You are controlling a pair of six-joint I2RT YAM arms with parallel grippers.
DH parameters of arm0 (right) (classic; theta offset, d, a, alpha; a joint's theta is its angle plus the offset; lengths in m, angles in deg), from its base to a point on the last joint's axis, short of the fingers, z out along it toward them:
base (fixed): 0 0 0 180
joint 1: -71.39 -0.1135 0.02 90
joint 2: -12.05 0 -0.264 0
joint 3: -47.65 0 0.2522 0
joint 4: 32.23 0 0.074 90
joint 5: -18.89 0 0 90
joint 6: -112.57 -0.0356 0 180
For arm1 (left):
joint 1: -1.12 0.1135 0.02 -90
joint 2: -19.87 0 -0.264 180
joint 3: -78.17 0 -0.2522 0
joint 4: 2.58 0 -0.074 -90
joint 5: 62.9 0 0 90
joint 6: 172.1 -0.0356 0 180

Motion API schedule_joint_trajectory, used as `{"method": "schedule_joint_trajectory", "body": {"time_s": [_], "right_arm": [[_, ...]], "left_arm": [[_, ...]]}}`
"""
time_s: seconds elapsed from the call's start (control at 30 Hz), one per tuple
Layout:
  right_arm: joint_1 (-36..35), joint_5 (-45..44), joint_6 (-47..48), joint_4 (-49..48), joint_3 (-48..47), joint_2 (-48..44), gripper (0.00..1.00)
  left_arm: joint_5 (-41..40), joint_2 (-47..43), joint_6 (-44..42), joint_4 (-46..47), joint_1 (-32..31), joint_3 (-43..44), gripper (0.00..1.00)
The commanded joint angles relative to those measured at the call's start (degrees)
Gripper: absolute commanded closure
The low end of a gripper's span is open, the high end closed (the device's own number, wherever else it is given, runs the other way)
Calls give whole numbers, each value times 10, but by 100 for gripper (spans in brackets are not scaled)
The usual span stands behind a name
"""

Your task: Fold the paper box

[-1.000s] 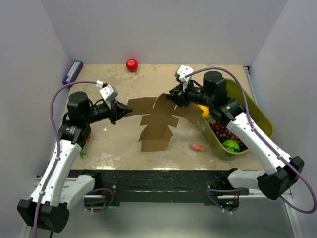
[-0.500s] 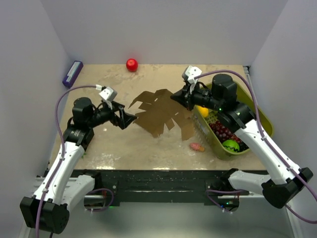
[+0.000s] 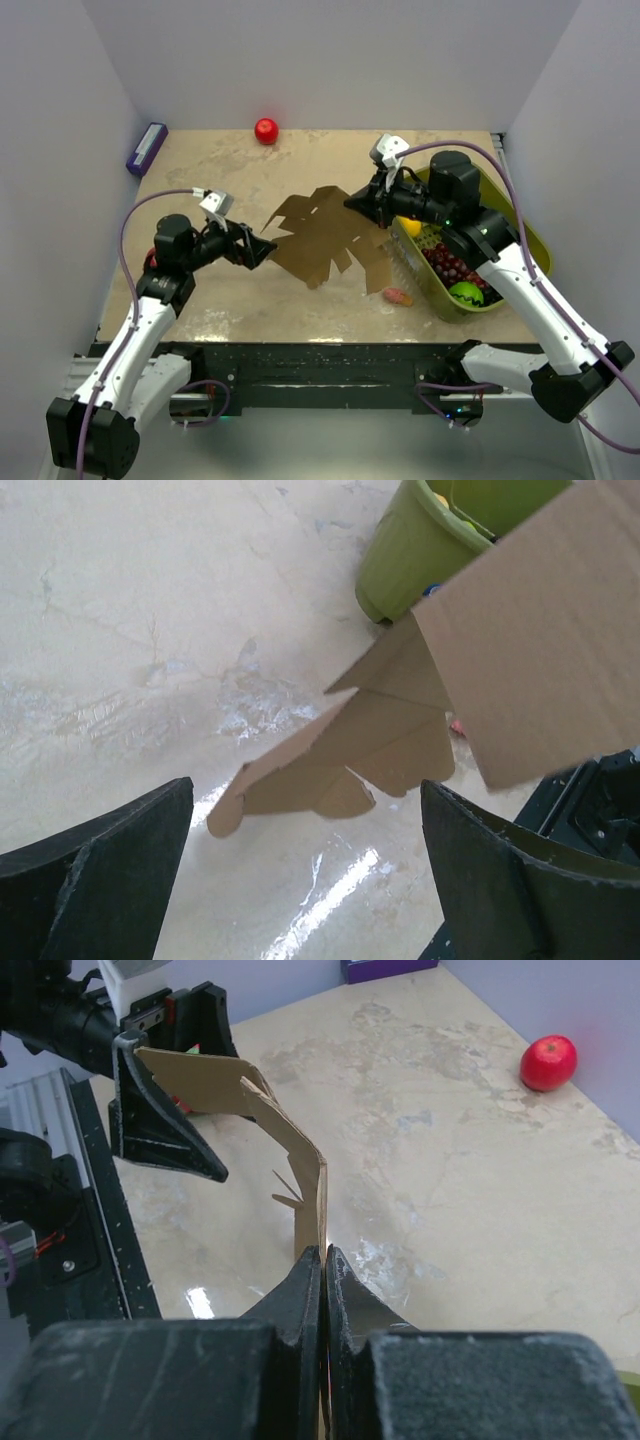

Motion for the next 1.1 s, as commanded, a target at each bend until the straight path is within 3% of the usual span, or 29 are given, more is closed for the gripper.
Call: {"method": "schedule_joint_trajectory", "body": {"time_s": [0.0, 0.17, 0.37, 0.47, 0.5, 0.67, 0.83, 0.93, 0.97, 1.07], "right_arm": [[0, 31, -27, 8, -32, -3, 100], [1, 26, -38, 19, -45, -5, 100], [2, 41, -44, 25, -51, -1, 100], [1, 40, -45, 27, -51, -2, 100], [2, 37, -45, 28, -51, -3, 100], [2, 29, -41, 31, -47, 0, 100], [1, 27, -41, 26, -35, 4, 100], [1, 27, -45, 15, -25, 4, 100], [2, 19, -45, 10, -24, 5, 100], [1, -5, -34, 8, -18, 18, 100]], "left_arm": [[13, 27, -2, 41, 1, 3, 1], [36, 31, -7, 39, -7, -2, 4], [13, 87, -27, -19, -85, 19, 5], [1, 85, -29, -22, -96, 20, 18], [-4, 83, -27, -22, -97, 18, 29], [-14, 67, -15, -5, -98, 11, 55], [-9, 78, 6, 16, -102, 3, 69], [-11, 85, 5, 10, -105, 3, 87], [-13, 82, 6, 9, -106, 3, 99], [-13, 73, 16, 8, -106, 0, 100]]}}
